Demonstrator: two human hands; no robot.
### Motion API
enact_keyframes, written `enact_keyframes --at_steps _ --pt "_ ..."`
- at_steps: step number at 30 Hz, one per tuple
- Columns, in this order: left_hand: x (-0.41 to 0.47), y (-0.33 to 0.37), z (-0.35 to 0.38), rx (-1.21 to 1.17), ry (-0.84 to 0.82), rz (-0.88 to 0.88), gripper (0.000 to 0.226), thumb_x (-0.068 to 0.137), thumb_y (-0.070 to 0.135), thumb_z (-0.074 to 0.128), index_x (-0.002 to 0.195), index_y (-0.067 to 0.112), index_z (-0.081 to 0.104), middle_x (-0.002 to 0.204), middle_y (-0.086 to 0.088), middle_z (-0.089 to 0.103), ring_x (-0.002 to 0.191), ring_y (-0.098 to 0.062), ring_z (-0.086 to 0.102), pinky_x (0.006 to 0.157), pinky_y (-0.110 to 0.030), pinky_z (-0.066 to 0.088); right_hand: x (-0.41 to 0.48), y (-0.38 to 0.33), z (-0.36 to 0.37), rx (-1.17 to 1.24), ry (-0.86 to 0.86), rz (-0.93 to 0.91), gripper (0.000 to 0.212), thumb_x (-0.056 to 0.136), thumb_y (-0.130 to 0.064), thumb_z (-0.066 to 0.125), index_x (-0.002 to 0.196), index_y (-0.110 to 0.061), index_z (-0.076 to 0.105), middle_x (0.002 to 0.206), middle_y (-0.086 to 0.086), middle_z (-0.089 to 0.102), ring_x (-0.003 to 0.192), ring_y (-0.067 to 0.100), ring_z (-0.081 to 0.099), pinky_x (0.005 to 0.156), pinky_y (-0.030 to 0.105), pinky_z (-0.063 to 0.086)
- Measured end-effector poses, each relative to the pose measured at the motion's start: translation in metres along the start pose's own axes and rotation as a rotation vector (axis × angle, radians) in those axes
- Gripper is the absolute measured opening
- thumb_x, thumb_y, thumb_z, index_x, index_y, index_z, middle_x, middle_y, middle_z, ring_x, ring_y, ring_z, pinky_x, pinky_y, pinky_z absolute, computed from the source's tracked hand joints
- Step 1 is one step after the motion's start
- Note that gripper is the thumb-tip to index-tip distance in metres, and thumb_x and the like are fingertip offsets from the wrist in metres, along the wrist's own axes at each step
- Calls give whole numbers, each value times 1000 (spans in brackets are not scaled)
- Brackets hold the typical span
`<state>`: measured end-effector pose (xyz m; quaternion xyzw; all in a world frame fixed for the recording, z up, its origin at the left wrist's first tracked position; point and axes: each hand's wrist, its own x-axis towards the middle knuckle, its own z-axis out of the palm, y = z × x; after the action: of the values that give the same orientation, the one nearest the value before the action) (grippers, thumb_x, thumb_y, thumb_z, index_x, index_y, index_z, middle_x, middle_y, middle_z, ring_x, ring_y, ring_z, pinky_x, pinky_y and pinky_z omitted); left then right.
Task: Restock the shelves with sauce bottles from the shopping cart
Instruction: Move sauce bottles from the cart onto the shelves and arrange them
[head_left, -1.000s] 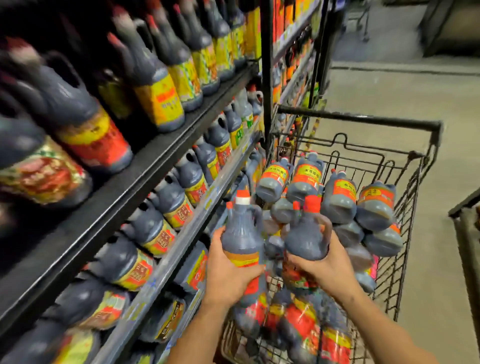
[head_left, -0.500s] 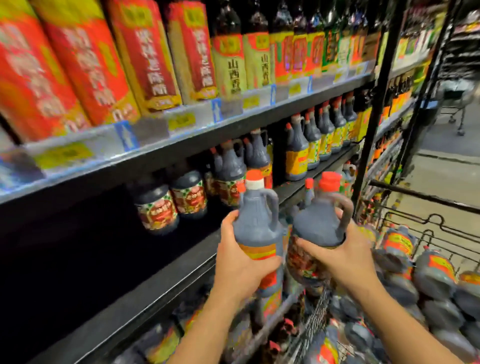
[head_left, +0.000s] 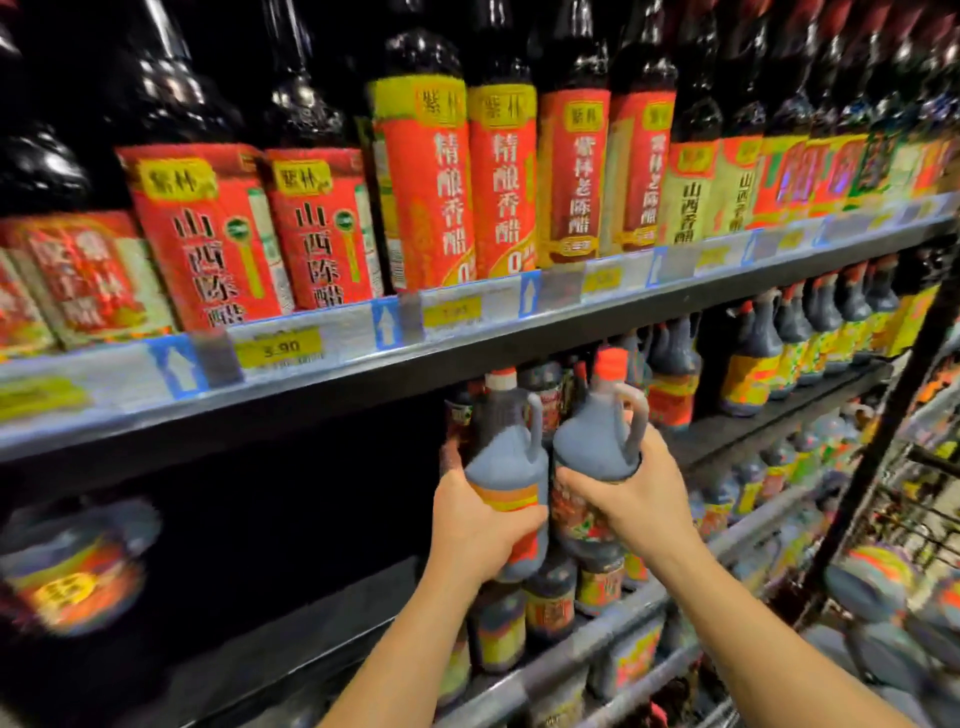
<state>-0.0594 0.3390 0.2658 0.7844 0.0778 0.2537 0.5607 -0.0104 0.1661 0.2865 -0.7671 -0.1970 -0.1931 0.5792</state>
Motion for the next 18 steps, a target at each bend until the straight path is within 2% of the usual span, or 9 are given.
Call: enact_keyframes --at_steps 2,5,7,9,11,13,16,18 --pt "5 -5 2 5 11 15 81 52 21 92 112 41 41 79 26 62 73 15 62 54 -8 48 8 10 8 -36 -34 20 64 63 -43 85 117 -37 50 109 -6 60 100 8 62 71 27 55" --pt "15 -13 6 41 1 -29 110 56 27 91 144 31 24 86 29 55 75 24 56 54 -4 45 18 25 15 -67 -36 27 78 66 -40 86 131 -29 45 120 -3 53 113 16 55 85 40 54" --pt "21 -16 9 84 -10 -80 118 58 33 89 149 34 13 78 29 54 70 26 53 50 -2 43 27 31 16 -75 -55 10 86 69 -36 85 141 -32 36 123 -4 48 117 15 50 90 39 50" --pt "27 -18 15 127 -13 -108 119 60 37 87 149 40 8 69 28 54 64 20 56 47 -3 41 36 39 16 -96 -84 8 94 73 -32 83 147 -35 25 120 -3 42 115 12 44 92 31 44" --pt "32 -17 21 150 -8 -113 115 58 43 85 143 47 9 95 20 59 75 7 60 59 -6 42 45 46 17 -134 -114 42 85 74 -33 82 143 -24 32 117 0 40 111 14 39 95 32 43" --pt "38 -17 28 151 -5 -109 106 56 43 85 134 50 14 121 10 53 95 -5 57 76 -19 44 53 53 16 -221 -132 70 70 72 -40 80 125 -9 46 117 9 42 115 23 37 97 43 42" --pt "45 -18 39 148 35 -117 102 50 40 85 128 49 20 133 3 46 109 -15 54 87 -29 45 62 62 17 -423 -92 49 80 68 -54 77 121 -2 48 120 16 43 121 35 32 102 50 34" --pt "50 -17 44 199 76 -125 106 48 40 84 132 44 20 138 3 36 117 -18 50 94 -32 45 66 64 17 -472 -63 6 88 65 -61 73 126 -3 47 120 16 46 119 35 33 103 50 34"
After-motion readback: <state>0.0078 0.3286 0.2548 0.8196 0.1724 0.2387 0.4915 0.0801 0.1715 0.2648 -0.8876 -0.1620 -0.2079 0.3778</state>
